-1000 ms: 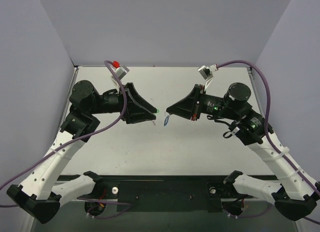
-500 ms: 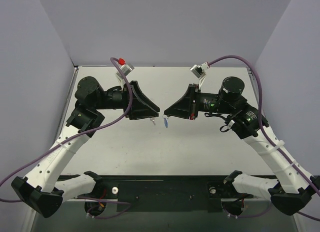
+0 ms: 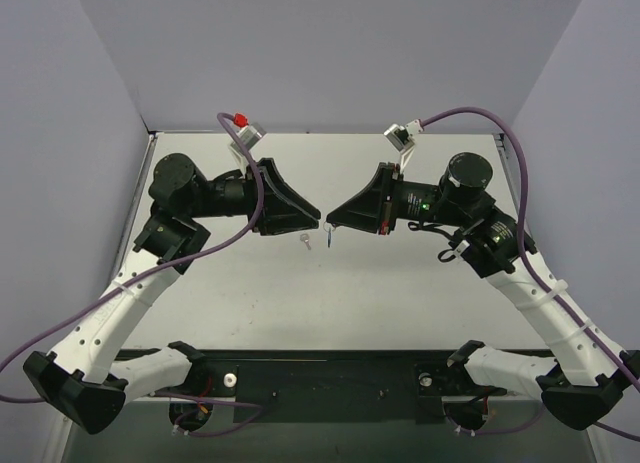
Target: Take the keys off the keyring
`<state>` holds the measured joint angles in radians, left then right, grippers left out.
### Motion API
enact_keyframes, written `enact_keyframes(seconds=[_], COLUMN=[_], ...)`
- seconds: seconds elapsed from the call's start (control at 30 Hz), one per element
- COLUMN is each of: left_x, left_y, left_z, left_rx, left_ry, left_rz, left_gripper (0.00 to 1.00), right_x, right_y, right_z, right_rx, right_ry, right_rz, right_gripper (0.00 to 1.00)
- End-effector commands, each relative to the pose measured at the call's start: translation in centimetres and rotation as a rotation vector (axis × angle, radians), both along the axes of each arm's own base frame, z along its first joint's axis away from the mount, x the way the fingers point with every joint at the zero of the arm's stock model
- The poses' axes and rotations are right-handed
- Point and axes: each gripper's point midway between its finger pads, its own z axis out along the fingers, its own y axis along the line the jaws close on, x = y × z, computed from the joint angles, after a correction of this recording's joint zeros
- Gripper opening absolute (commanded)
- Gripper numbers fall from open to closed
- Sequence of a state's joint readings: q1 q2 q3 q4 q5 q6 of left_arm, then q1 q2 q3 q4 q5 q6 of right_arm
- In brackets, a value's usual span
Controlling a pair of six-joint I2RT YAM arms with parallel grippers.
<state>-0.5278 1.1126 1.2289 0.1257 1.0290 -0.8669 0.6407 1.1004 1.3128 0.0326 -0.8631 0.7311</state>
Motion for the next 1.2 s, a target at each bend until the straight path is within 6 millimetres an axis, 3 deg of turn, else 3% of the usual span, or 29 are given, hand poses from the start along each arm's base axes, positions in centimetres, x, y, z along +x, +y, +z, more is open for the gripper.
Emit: enact_keyframes(seconds=[0.0,0.17,0.27,0.4,0.47,0.6,0.73,0.9,1.17], left_x=[0.0,-0.2,-0.2,-0.2,-0.2,0.5,1.7,3.8,4.6], left_y=[-0.5,-1.1,-1.5,-1.8,-2.2,-2.7,-2.8,-1.7,-0.6], left_z=[0.7,0.9,0.9,0.9,0.9,0.9,1.2,2.4,3.5], left_rx=[-0.036,-0.038,-0.035,-0.035,-0.038,-0.052,-0.097,-0.226,-0.369], left_ry=[-0.024,-0.021,-0.018,-0.009,-0.004,0.026,0.086,0.229,0.325], left_rz=[-0.008,-0.024,-0.034,-0.033,-0.031,0.04,0.145,0.311,0.441], left_gripper=[0.47,0.42,0.34,0.17,0.0,0.0,0.0,0.0,0.0], right_x=[0.0,0.1,0.1,0.1,0.3,0.8,2.6,4.2,5.9], right_y=[-0.3,-0.2,-0.3,-0.2,-0.2,-0.3,-0.7,-0.8,-1.4], right_z=[2.1,2.5,2.5,2.2,2.1,1.5,0.6,0.2,-0.7], right_rx=[0.07,0.082,0.083,0.08,0.081,0.087,0.083,0.119,0.144], right_ry=[-0.064,-0.061,-0.062,-0.058,-0.051,-0.042,-0.03,-0.004,0.02], right_rz=[-0.015,-0.017,-0.017,-0.018,-0.025,-0.058,-0.169,-0.256,-0.359], right_gripper=[0.0,0.0,0.0,0.0,0.0,0.0,0.0,0.0,0.0])
